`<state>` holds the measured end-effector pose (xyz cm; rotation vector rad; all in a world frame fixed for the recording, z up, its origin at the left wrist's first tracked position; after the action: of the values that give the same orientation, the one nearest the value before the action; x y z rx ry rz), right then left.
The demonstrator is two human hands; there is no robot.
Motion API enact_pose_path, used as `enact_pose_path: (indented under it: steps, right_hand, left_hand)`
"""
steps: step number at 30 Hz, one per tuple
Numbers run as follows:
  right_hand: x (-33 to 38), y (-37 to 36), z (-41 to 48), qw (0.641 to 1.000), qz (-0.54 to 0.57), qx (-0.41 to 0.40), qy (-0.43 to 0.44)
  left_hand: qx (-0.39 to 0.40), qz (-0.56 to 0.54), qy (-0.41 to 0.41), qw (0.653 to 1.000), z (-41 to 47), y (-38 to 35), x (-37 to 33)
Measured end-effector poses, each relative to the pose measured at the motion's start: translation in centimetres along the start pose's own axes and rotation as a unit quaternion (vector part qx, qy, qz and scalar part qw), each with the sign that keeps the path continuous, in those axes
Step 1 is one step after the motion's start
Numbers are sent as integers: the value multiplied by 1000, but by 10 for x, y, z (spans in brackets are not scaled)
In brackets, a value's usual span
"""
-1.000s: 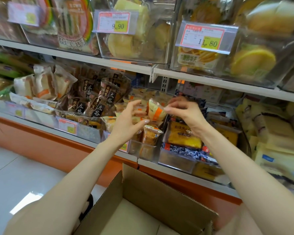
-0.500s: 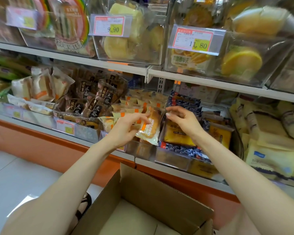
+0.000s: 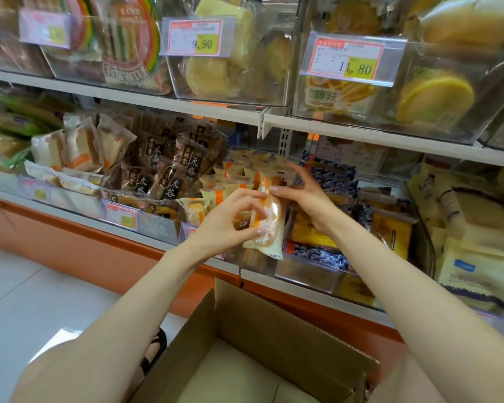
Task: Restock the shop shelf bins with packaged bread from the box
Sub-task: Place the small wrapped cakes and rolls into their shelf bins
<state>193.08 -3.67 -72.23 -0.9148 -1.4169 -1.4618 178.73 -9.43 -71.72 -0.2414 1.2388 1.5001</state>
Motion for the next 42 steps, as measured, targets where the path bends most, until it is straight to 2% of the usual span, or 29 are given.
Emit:
enact_pose_path:
  steps: [4, 6, 12, 15, 23, 27, 33, 36, 39, 42]
  right_hand:
    - [-4, 18, 1, 995, 87, -38, -39]
    - [-4, 32, -2, 992, 105, -62, -46]
    - [-13, 64, -12, 994, 51, -80, -51]
    - [-21, 69, -19, 995, 27, -71, -64]
    - [-22, 60, -24, 991, 83, -90, -46]
    - [-11, 48, -23, 988, 91, -121, -2]
    - [5, 28, -24, 991, 11, -119, 52]
    - [9, 20, -23, 992, -14, -103, 67]
    - [13, 17, -24, 991, -27, -104, 84]
    - [20, 13, -27, 988, -9, -107, 111]
  left_hand:
    - [-77, -23, 26, 996, 1, 13, 6]
    - [-102, 12, 32, 994, 1, 19, 11]
    - [22, 238, -8, 971, 0, -11, 19]
    - [16, 306, -24, 952, 3, -16, 19]
    - [36, 377, 3, 926, 17, -16, 33]
    - [33, 367, 0, 930, 21, -13, 33]
    - [-79, 241, 2, 967, 15, 18, 28]
    - [-67, 214, -1, 975, 12, 20, 27]
    - [-41, 254, -34, 966, 9, 10, 25]
    - [-45, 279, -25, 959, 9, 2, 26]
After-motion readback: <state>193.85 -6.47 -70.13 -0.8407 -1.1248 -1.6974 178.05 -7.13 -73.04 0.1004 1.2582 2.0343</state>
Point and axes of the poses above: each hand's wrist, its own z-axis towards the middle knuckle, its own y-axis out of the back of the hand, x = y × z, the point moved 9 cm from there along z, towards the middle knuckle, and after that the axes turned 6 degrees about -z, right-handed, at the moved point
